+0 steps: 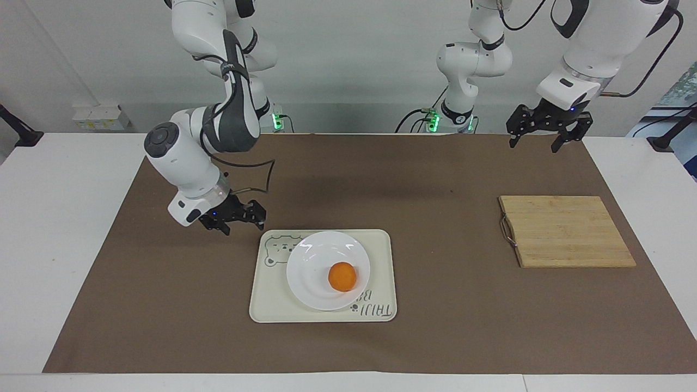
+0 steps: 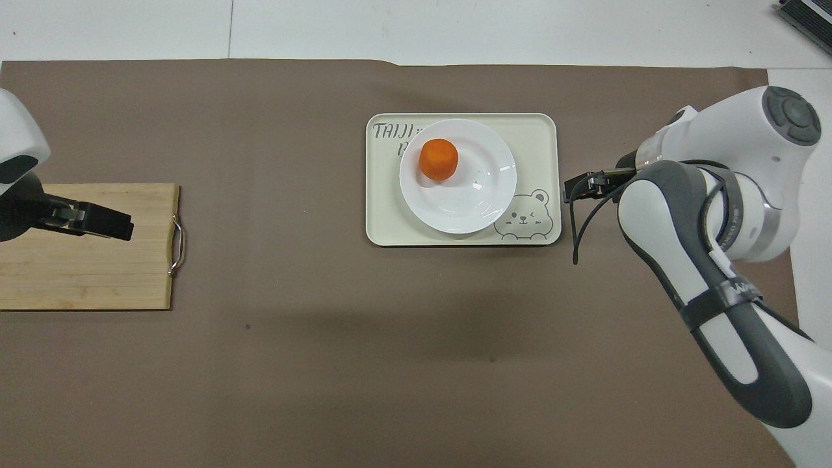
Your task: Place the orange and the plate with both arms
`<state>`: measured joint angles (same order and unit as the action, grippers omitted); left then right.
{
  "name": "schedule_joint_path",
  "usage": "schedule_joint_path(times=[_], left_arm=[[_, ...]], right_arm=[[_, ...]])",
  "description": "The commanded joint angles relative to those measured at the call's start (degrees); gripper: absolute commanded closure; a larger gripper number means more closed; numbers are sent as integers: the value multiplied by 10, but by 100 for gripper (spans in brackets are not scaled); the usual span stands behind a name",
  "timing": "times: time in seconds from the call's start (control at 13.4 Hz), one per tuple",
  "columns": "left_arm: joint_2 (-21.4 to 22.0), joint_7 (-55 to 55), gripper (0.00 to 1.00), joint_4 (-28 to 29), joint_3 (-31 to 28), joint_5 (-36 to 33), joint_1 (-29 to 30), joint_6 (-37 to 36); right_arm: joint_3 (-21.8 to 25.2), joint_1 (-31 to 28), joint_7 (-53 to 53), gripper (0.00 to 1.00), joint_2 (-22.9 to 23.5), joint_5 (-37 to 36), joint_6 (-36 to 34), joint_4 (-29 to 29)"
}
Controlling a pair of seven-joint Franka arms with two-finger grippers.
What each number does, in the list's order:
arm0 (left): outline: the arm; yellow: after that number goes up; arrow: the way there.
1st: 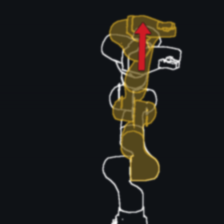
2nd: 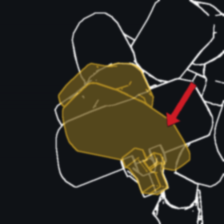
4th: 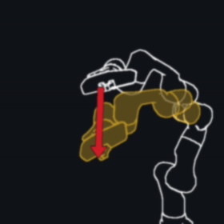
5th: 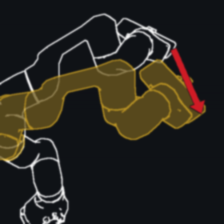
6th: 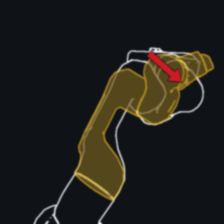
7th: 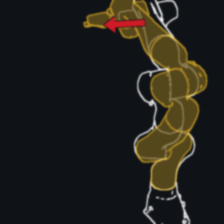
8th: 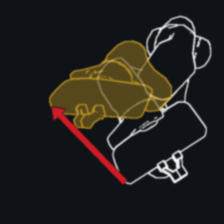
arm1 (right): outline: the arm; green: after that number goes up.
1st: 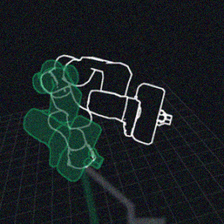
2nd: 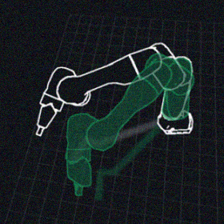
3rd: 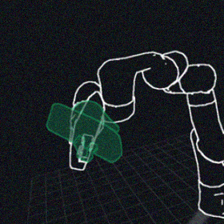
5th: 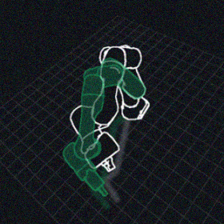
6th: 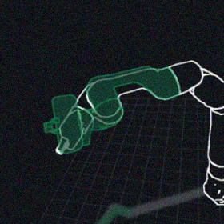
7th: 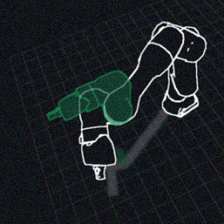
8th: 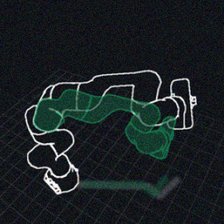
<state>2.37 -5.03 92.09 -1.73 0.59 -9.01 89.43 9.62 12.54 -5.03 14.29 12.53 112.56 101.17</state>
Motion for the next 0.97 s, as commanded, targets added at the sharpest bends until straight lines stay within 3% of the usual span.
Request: schedule_joint_path(times=[0.0,0.15,0.52,0.89], left_arm=[[9,3,0,5,3,-5,6,-1],[9,3,0,5,3,-5,5,-1],[9,3,0,5,3,-5,5,-1],[8,3,0,5,3,-5,6,-1]], right_arm=[[-5,-22,11,0,-48,-49,-55,16],[-5,-44,0,0,-65,-72,-91,22],[-5,-92,-50,0,-100,-76,-96,67],[-5,-118,-56,0,-147,-116,-133,43]])
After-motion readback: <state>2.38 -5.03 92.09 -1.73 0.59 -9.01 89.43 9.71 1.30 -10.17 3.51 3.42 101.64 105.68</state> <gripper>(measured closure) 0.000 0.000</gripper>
